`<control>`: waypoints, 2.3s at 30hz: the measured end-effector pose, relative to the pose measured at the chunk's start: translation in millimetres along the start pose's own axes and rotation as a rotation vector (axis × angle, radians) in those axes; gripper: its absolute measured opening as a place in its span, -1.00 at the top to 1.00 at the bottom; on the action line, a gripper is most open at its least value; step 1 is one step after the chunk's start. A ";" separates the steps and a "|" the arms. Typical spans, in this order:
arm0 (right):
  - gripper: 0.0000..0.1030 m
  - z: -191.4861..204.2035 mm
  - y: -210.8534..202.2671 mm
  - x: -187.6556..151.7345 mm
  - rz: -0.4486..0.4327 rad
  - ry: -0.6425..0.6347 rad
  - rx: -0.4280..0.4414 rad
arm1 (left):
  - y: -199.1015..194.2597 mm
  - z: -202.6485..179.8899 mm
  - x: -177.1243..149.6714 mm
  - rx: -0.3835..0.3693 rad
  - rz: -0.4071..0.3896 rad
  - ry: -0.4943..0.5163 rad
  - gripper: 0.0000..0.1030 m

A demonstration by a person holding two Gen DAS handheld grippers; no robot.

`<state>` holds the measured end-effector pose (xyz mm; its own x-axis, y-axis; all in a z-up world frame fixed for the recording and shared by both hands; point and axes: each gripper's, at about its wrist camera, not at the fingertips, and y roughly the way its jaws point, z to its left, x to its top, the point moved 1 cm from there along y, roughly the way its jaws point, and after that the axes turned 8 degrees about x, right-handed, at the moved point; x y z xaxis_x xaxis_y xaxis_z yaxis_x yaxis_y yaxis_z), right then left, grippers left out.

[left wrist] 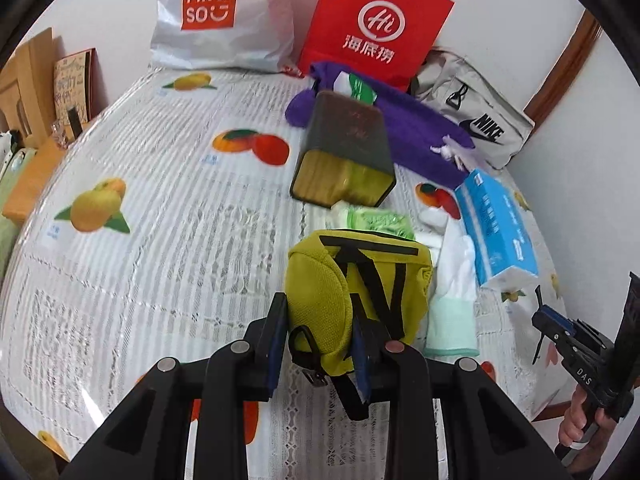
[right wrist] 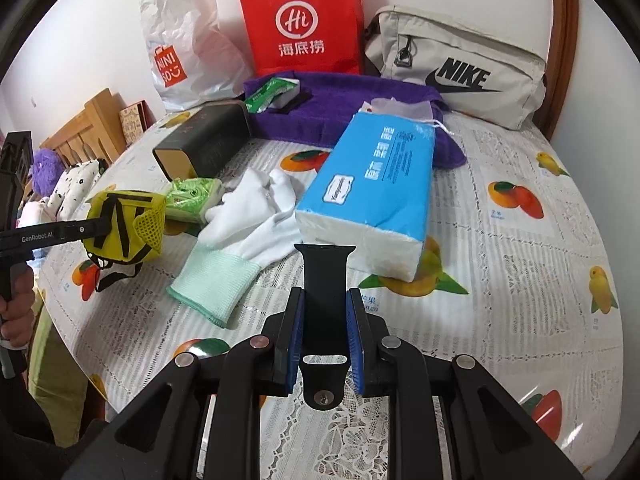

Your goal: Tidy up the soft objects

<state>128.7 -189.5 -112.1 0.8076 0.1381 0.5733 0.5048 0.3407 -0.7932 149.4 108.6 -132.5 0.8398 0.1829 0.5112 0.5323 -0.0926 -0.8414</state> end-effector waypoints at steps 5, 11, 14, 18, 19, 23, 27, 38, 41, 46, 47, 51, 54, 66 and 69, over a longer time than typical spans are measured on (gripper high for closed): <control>0.60 6.5 -14.3 8.5 -0.033 -0.025 0.006 | -10.3 -2.8 8.6 -0.013 -0.025 -0.001 0.47; 0.60 10.2 -33.4 25.8 -0.080 -0.042 0.021 | -21.0 -10.3 20.2 -0.021 -0.058 0.006 0.47; 0.60 10.4 -38.5 34.1 -0.098 -0.053 0.013 | -25.7 -12.9 27.7 -0.026 -0.072 0.005 0.47; 0.60 8.4 -40.0 43.8 -0.111 -0.053 0.012 | -30.9 -16.6 37.3 -0.030 -0.090 0.008 0.47; 0.60 7.8 -39.7 46.1 -0.113 -0.053 0.011 | -31.6 -17.4 39.0 -0.030 -0.093 0.008 0.47; 0.60 3.6 -36.7 57.0 -0.115 -0.048 0.009 | -32.7 -21.6 52.8 -0.027 -0.110 0.009 0.47; 0.60 0.0 -34.1 68.7 -0.124 -0.042 0.018 | -32.9 -25.1 65.5 -0.032 -0.123 0.011 0.47; 0.60 -13.6 -15.5 110.7 -0.141 -0.054 0.028 | -20.9 -38.0 105.8 -0.028 -0.141 0.027 0.47; 0.60 -21.0 -6.2 125.9 -0.141 -0.052 0.023 | -10.8 -40.1 118.5 -0.031 -0.129 0.020 0.47; 0.60 -31.5 10.5 152.5 -0.144 -0.057 0.019 | 4.6 -47.8 142.5 -0.037 -0.117 0.024 0.47; 0.60 -33.9 14.5 158.7 -0.145 -0.058 0.017 | 8.8 -49.9 149.6 -0.034 -0.115 0.022 0.47; 0.60 -43.9 29.9 178.2 -0.145 -0.056 0.015 | 22.6 -55.1 169.7 -0.024 -0.107 0.024 0.47; 0.60 -56.0 43.5 191.2 -0.139 -0.042 0.010 | 35.7 -58.4 183.1 -0.021 -0.093 0.024 0.47; 0.60 -99.0 105.4 230.0 -0.071 -0.014 -0.029 | 84.7 -74.6 221.3 -0.035 -0.043 0.035 0.47; 0.60 -106.8 121.9 237.5 -0.052 -0.013 -0.034 | 92.3 -79.0 228.5 -0.036 -0.035 0.040 0.47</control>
<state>414.6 -214.5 -94.6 0.7759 0.1330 0.6167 0.5564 0.3165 -0.7683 398.9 64.5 -79.5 0.8237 0.1478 0.5474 0.5644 -0.1218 -0.8165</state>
